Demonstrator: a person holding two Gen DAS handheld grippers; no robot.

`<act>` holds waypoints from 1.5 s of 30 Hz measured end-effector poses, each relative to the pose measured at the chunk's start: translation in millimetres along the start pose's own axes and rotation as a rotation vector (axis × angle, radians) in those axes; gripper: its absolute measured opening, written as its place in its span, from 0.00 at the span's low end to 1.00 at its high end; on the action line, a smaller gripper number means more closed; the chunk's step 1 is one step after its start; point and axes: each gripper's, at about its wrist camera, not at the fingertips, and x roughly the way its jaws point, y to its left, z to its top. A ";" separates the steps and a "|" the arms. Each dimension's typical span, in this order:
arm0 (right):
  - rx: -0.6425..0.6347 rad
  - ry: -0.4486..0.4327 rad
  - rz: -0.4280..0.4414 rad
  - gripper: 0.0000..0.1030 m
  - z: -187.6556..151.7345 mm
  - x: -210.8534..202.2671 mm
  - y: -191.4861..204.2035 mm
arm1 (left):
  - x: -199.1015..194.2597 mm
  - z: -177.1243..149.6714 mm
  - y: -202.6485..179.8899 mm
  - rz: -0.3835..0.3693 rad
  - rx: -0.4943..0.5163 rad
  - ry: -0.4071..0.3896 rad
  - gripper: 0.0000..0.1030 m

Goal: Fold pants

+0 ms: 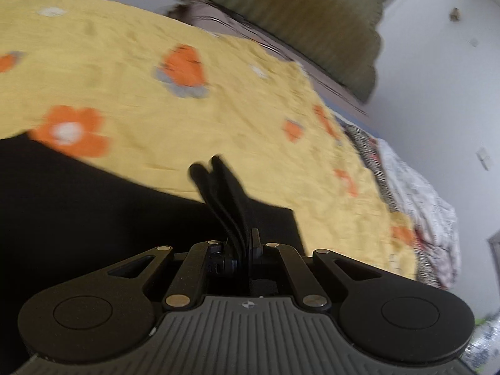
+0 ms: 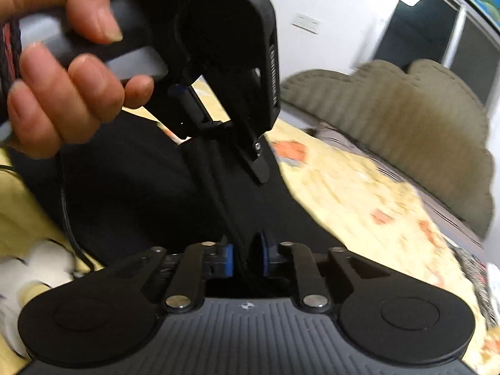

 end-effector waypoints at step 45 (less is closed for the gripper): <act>0.265 0.104 0.074 0.12 44.0 52.3 -47.5 | -24.8 2.9 52.5 0.210 0.103 -0.019 0.71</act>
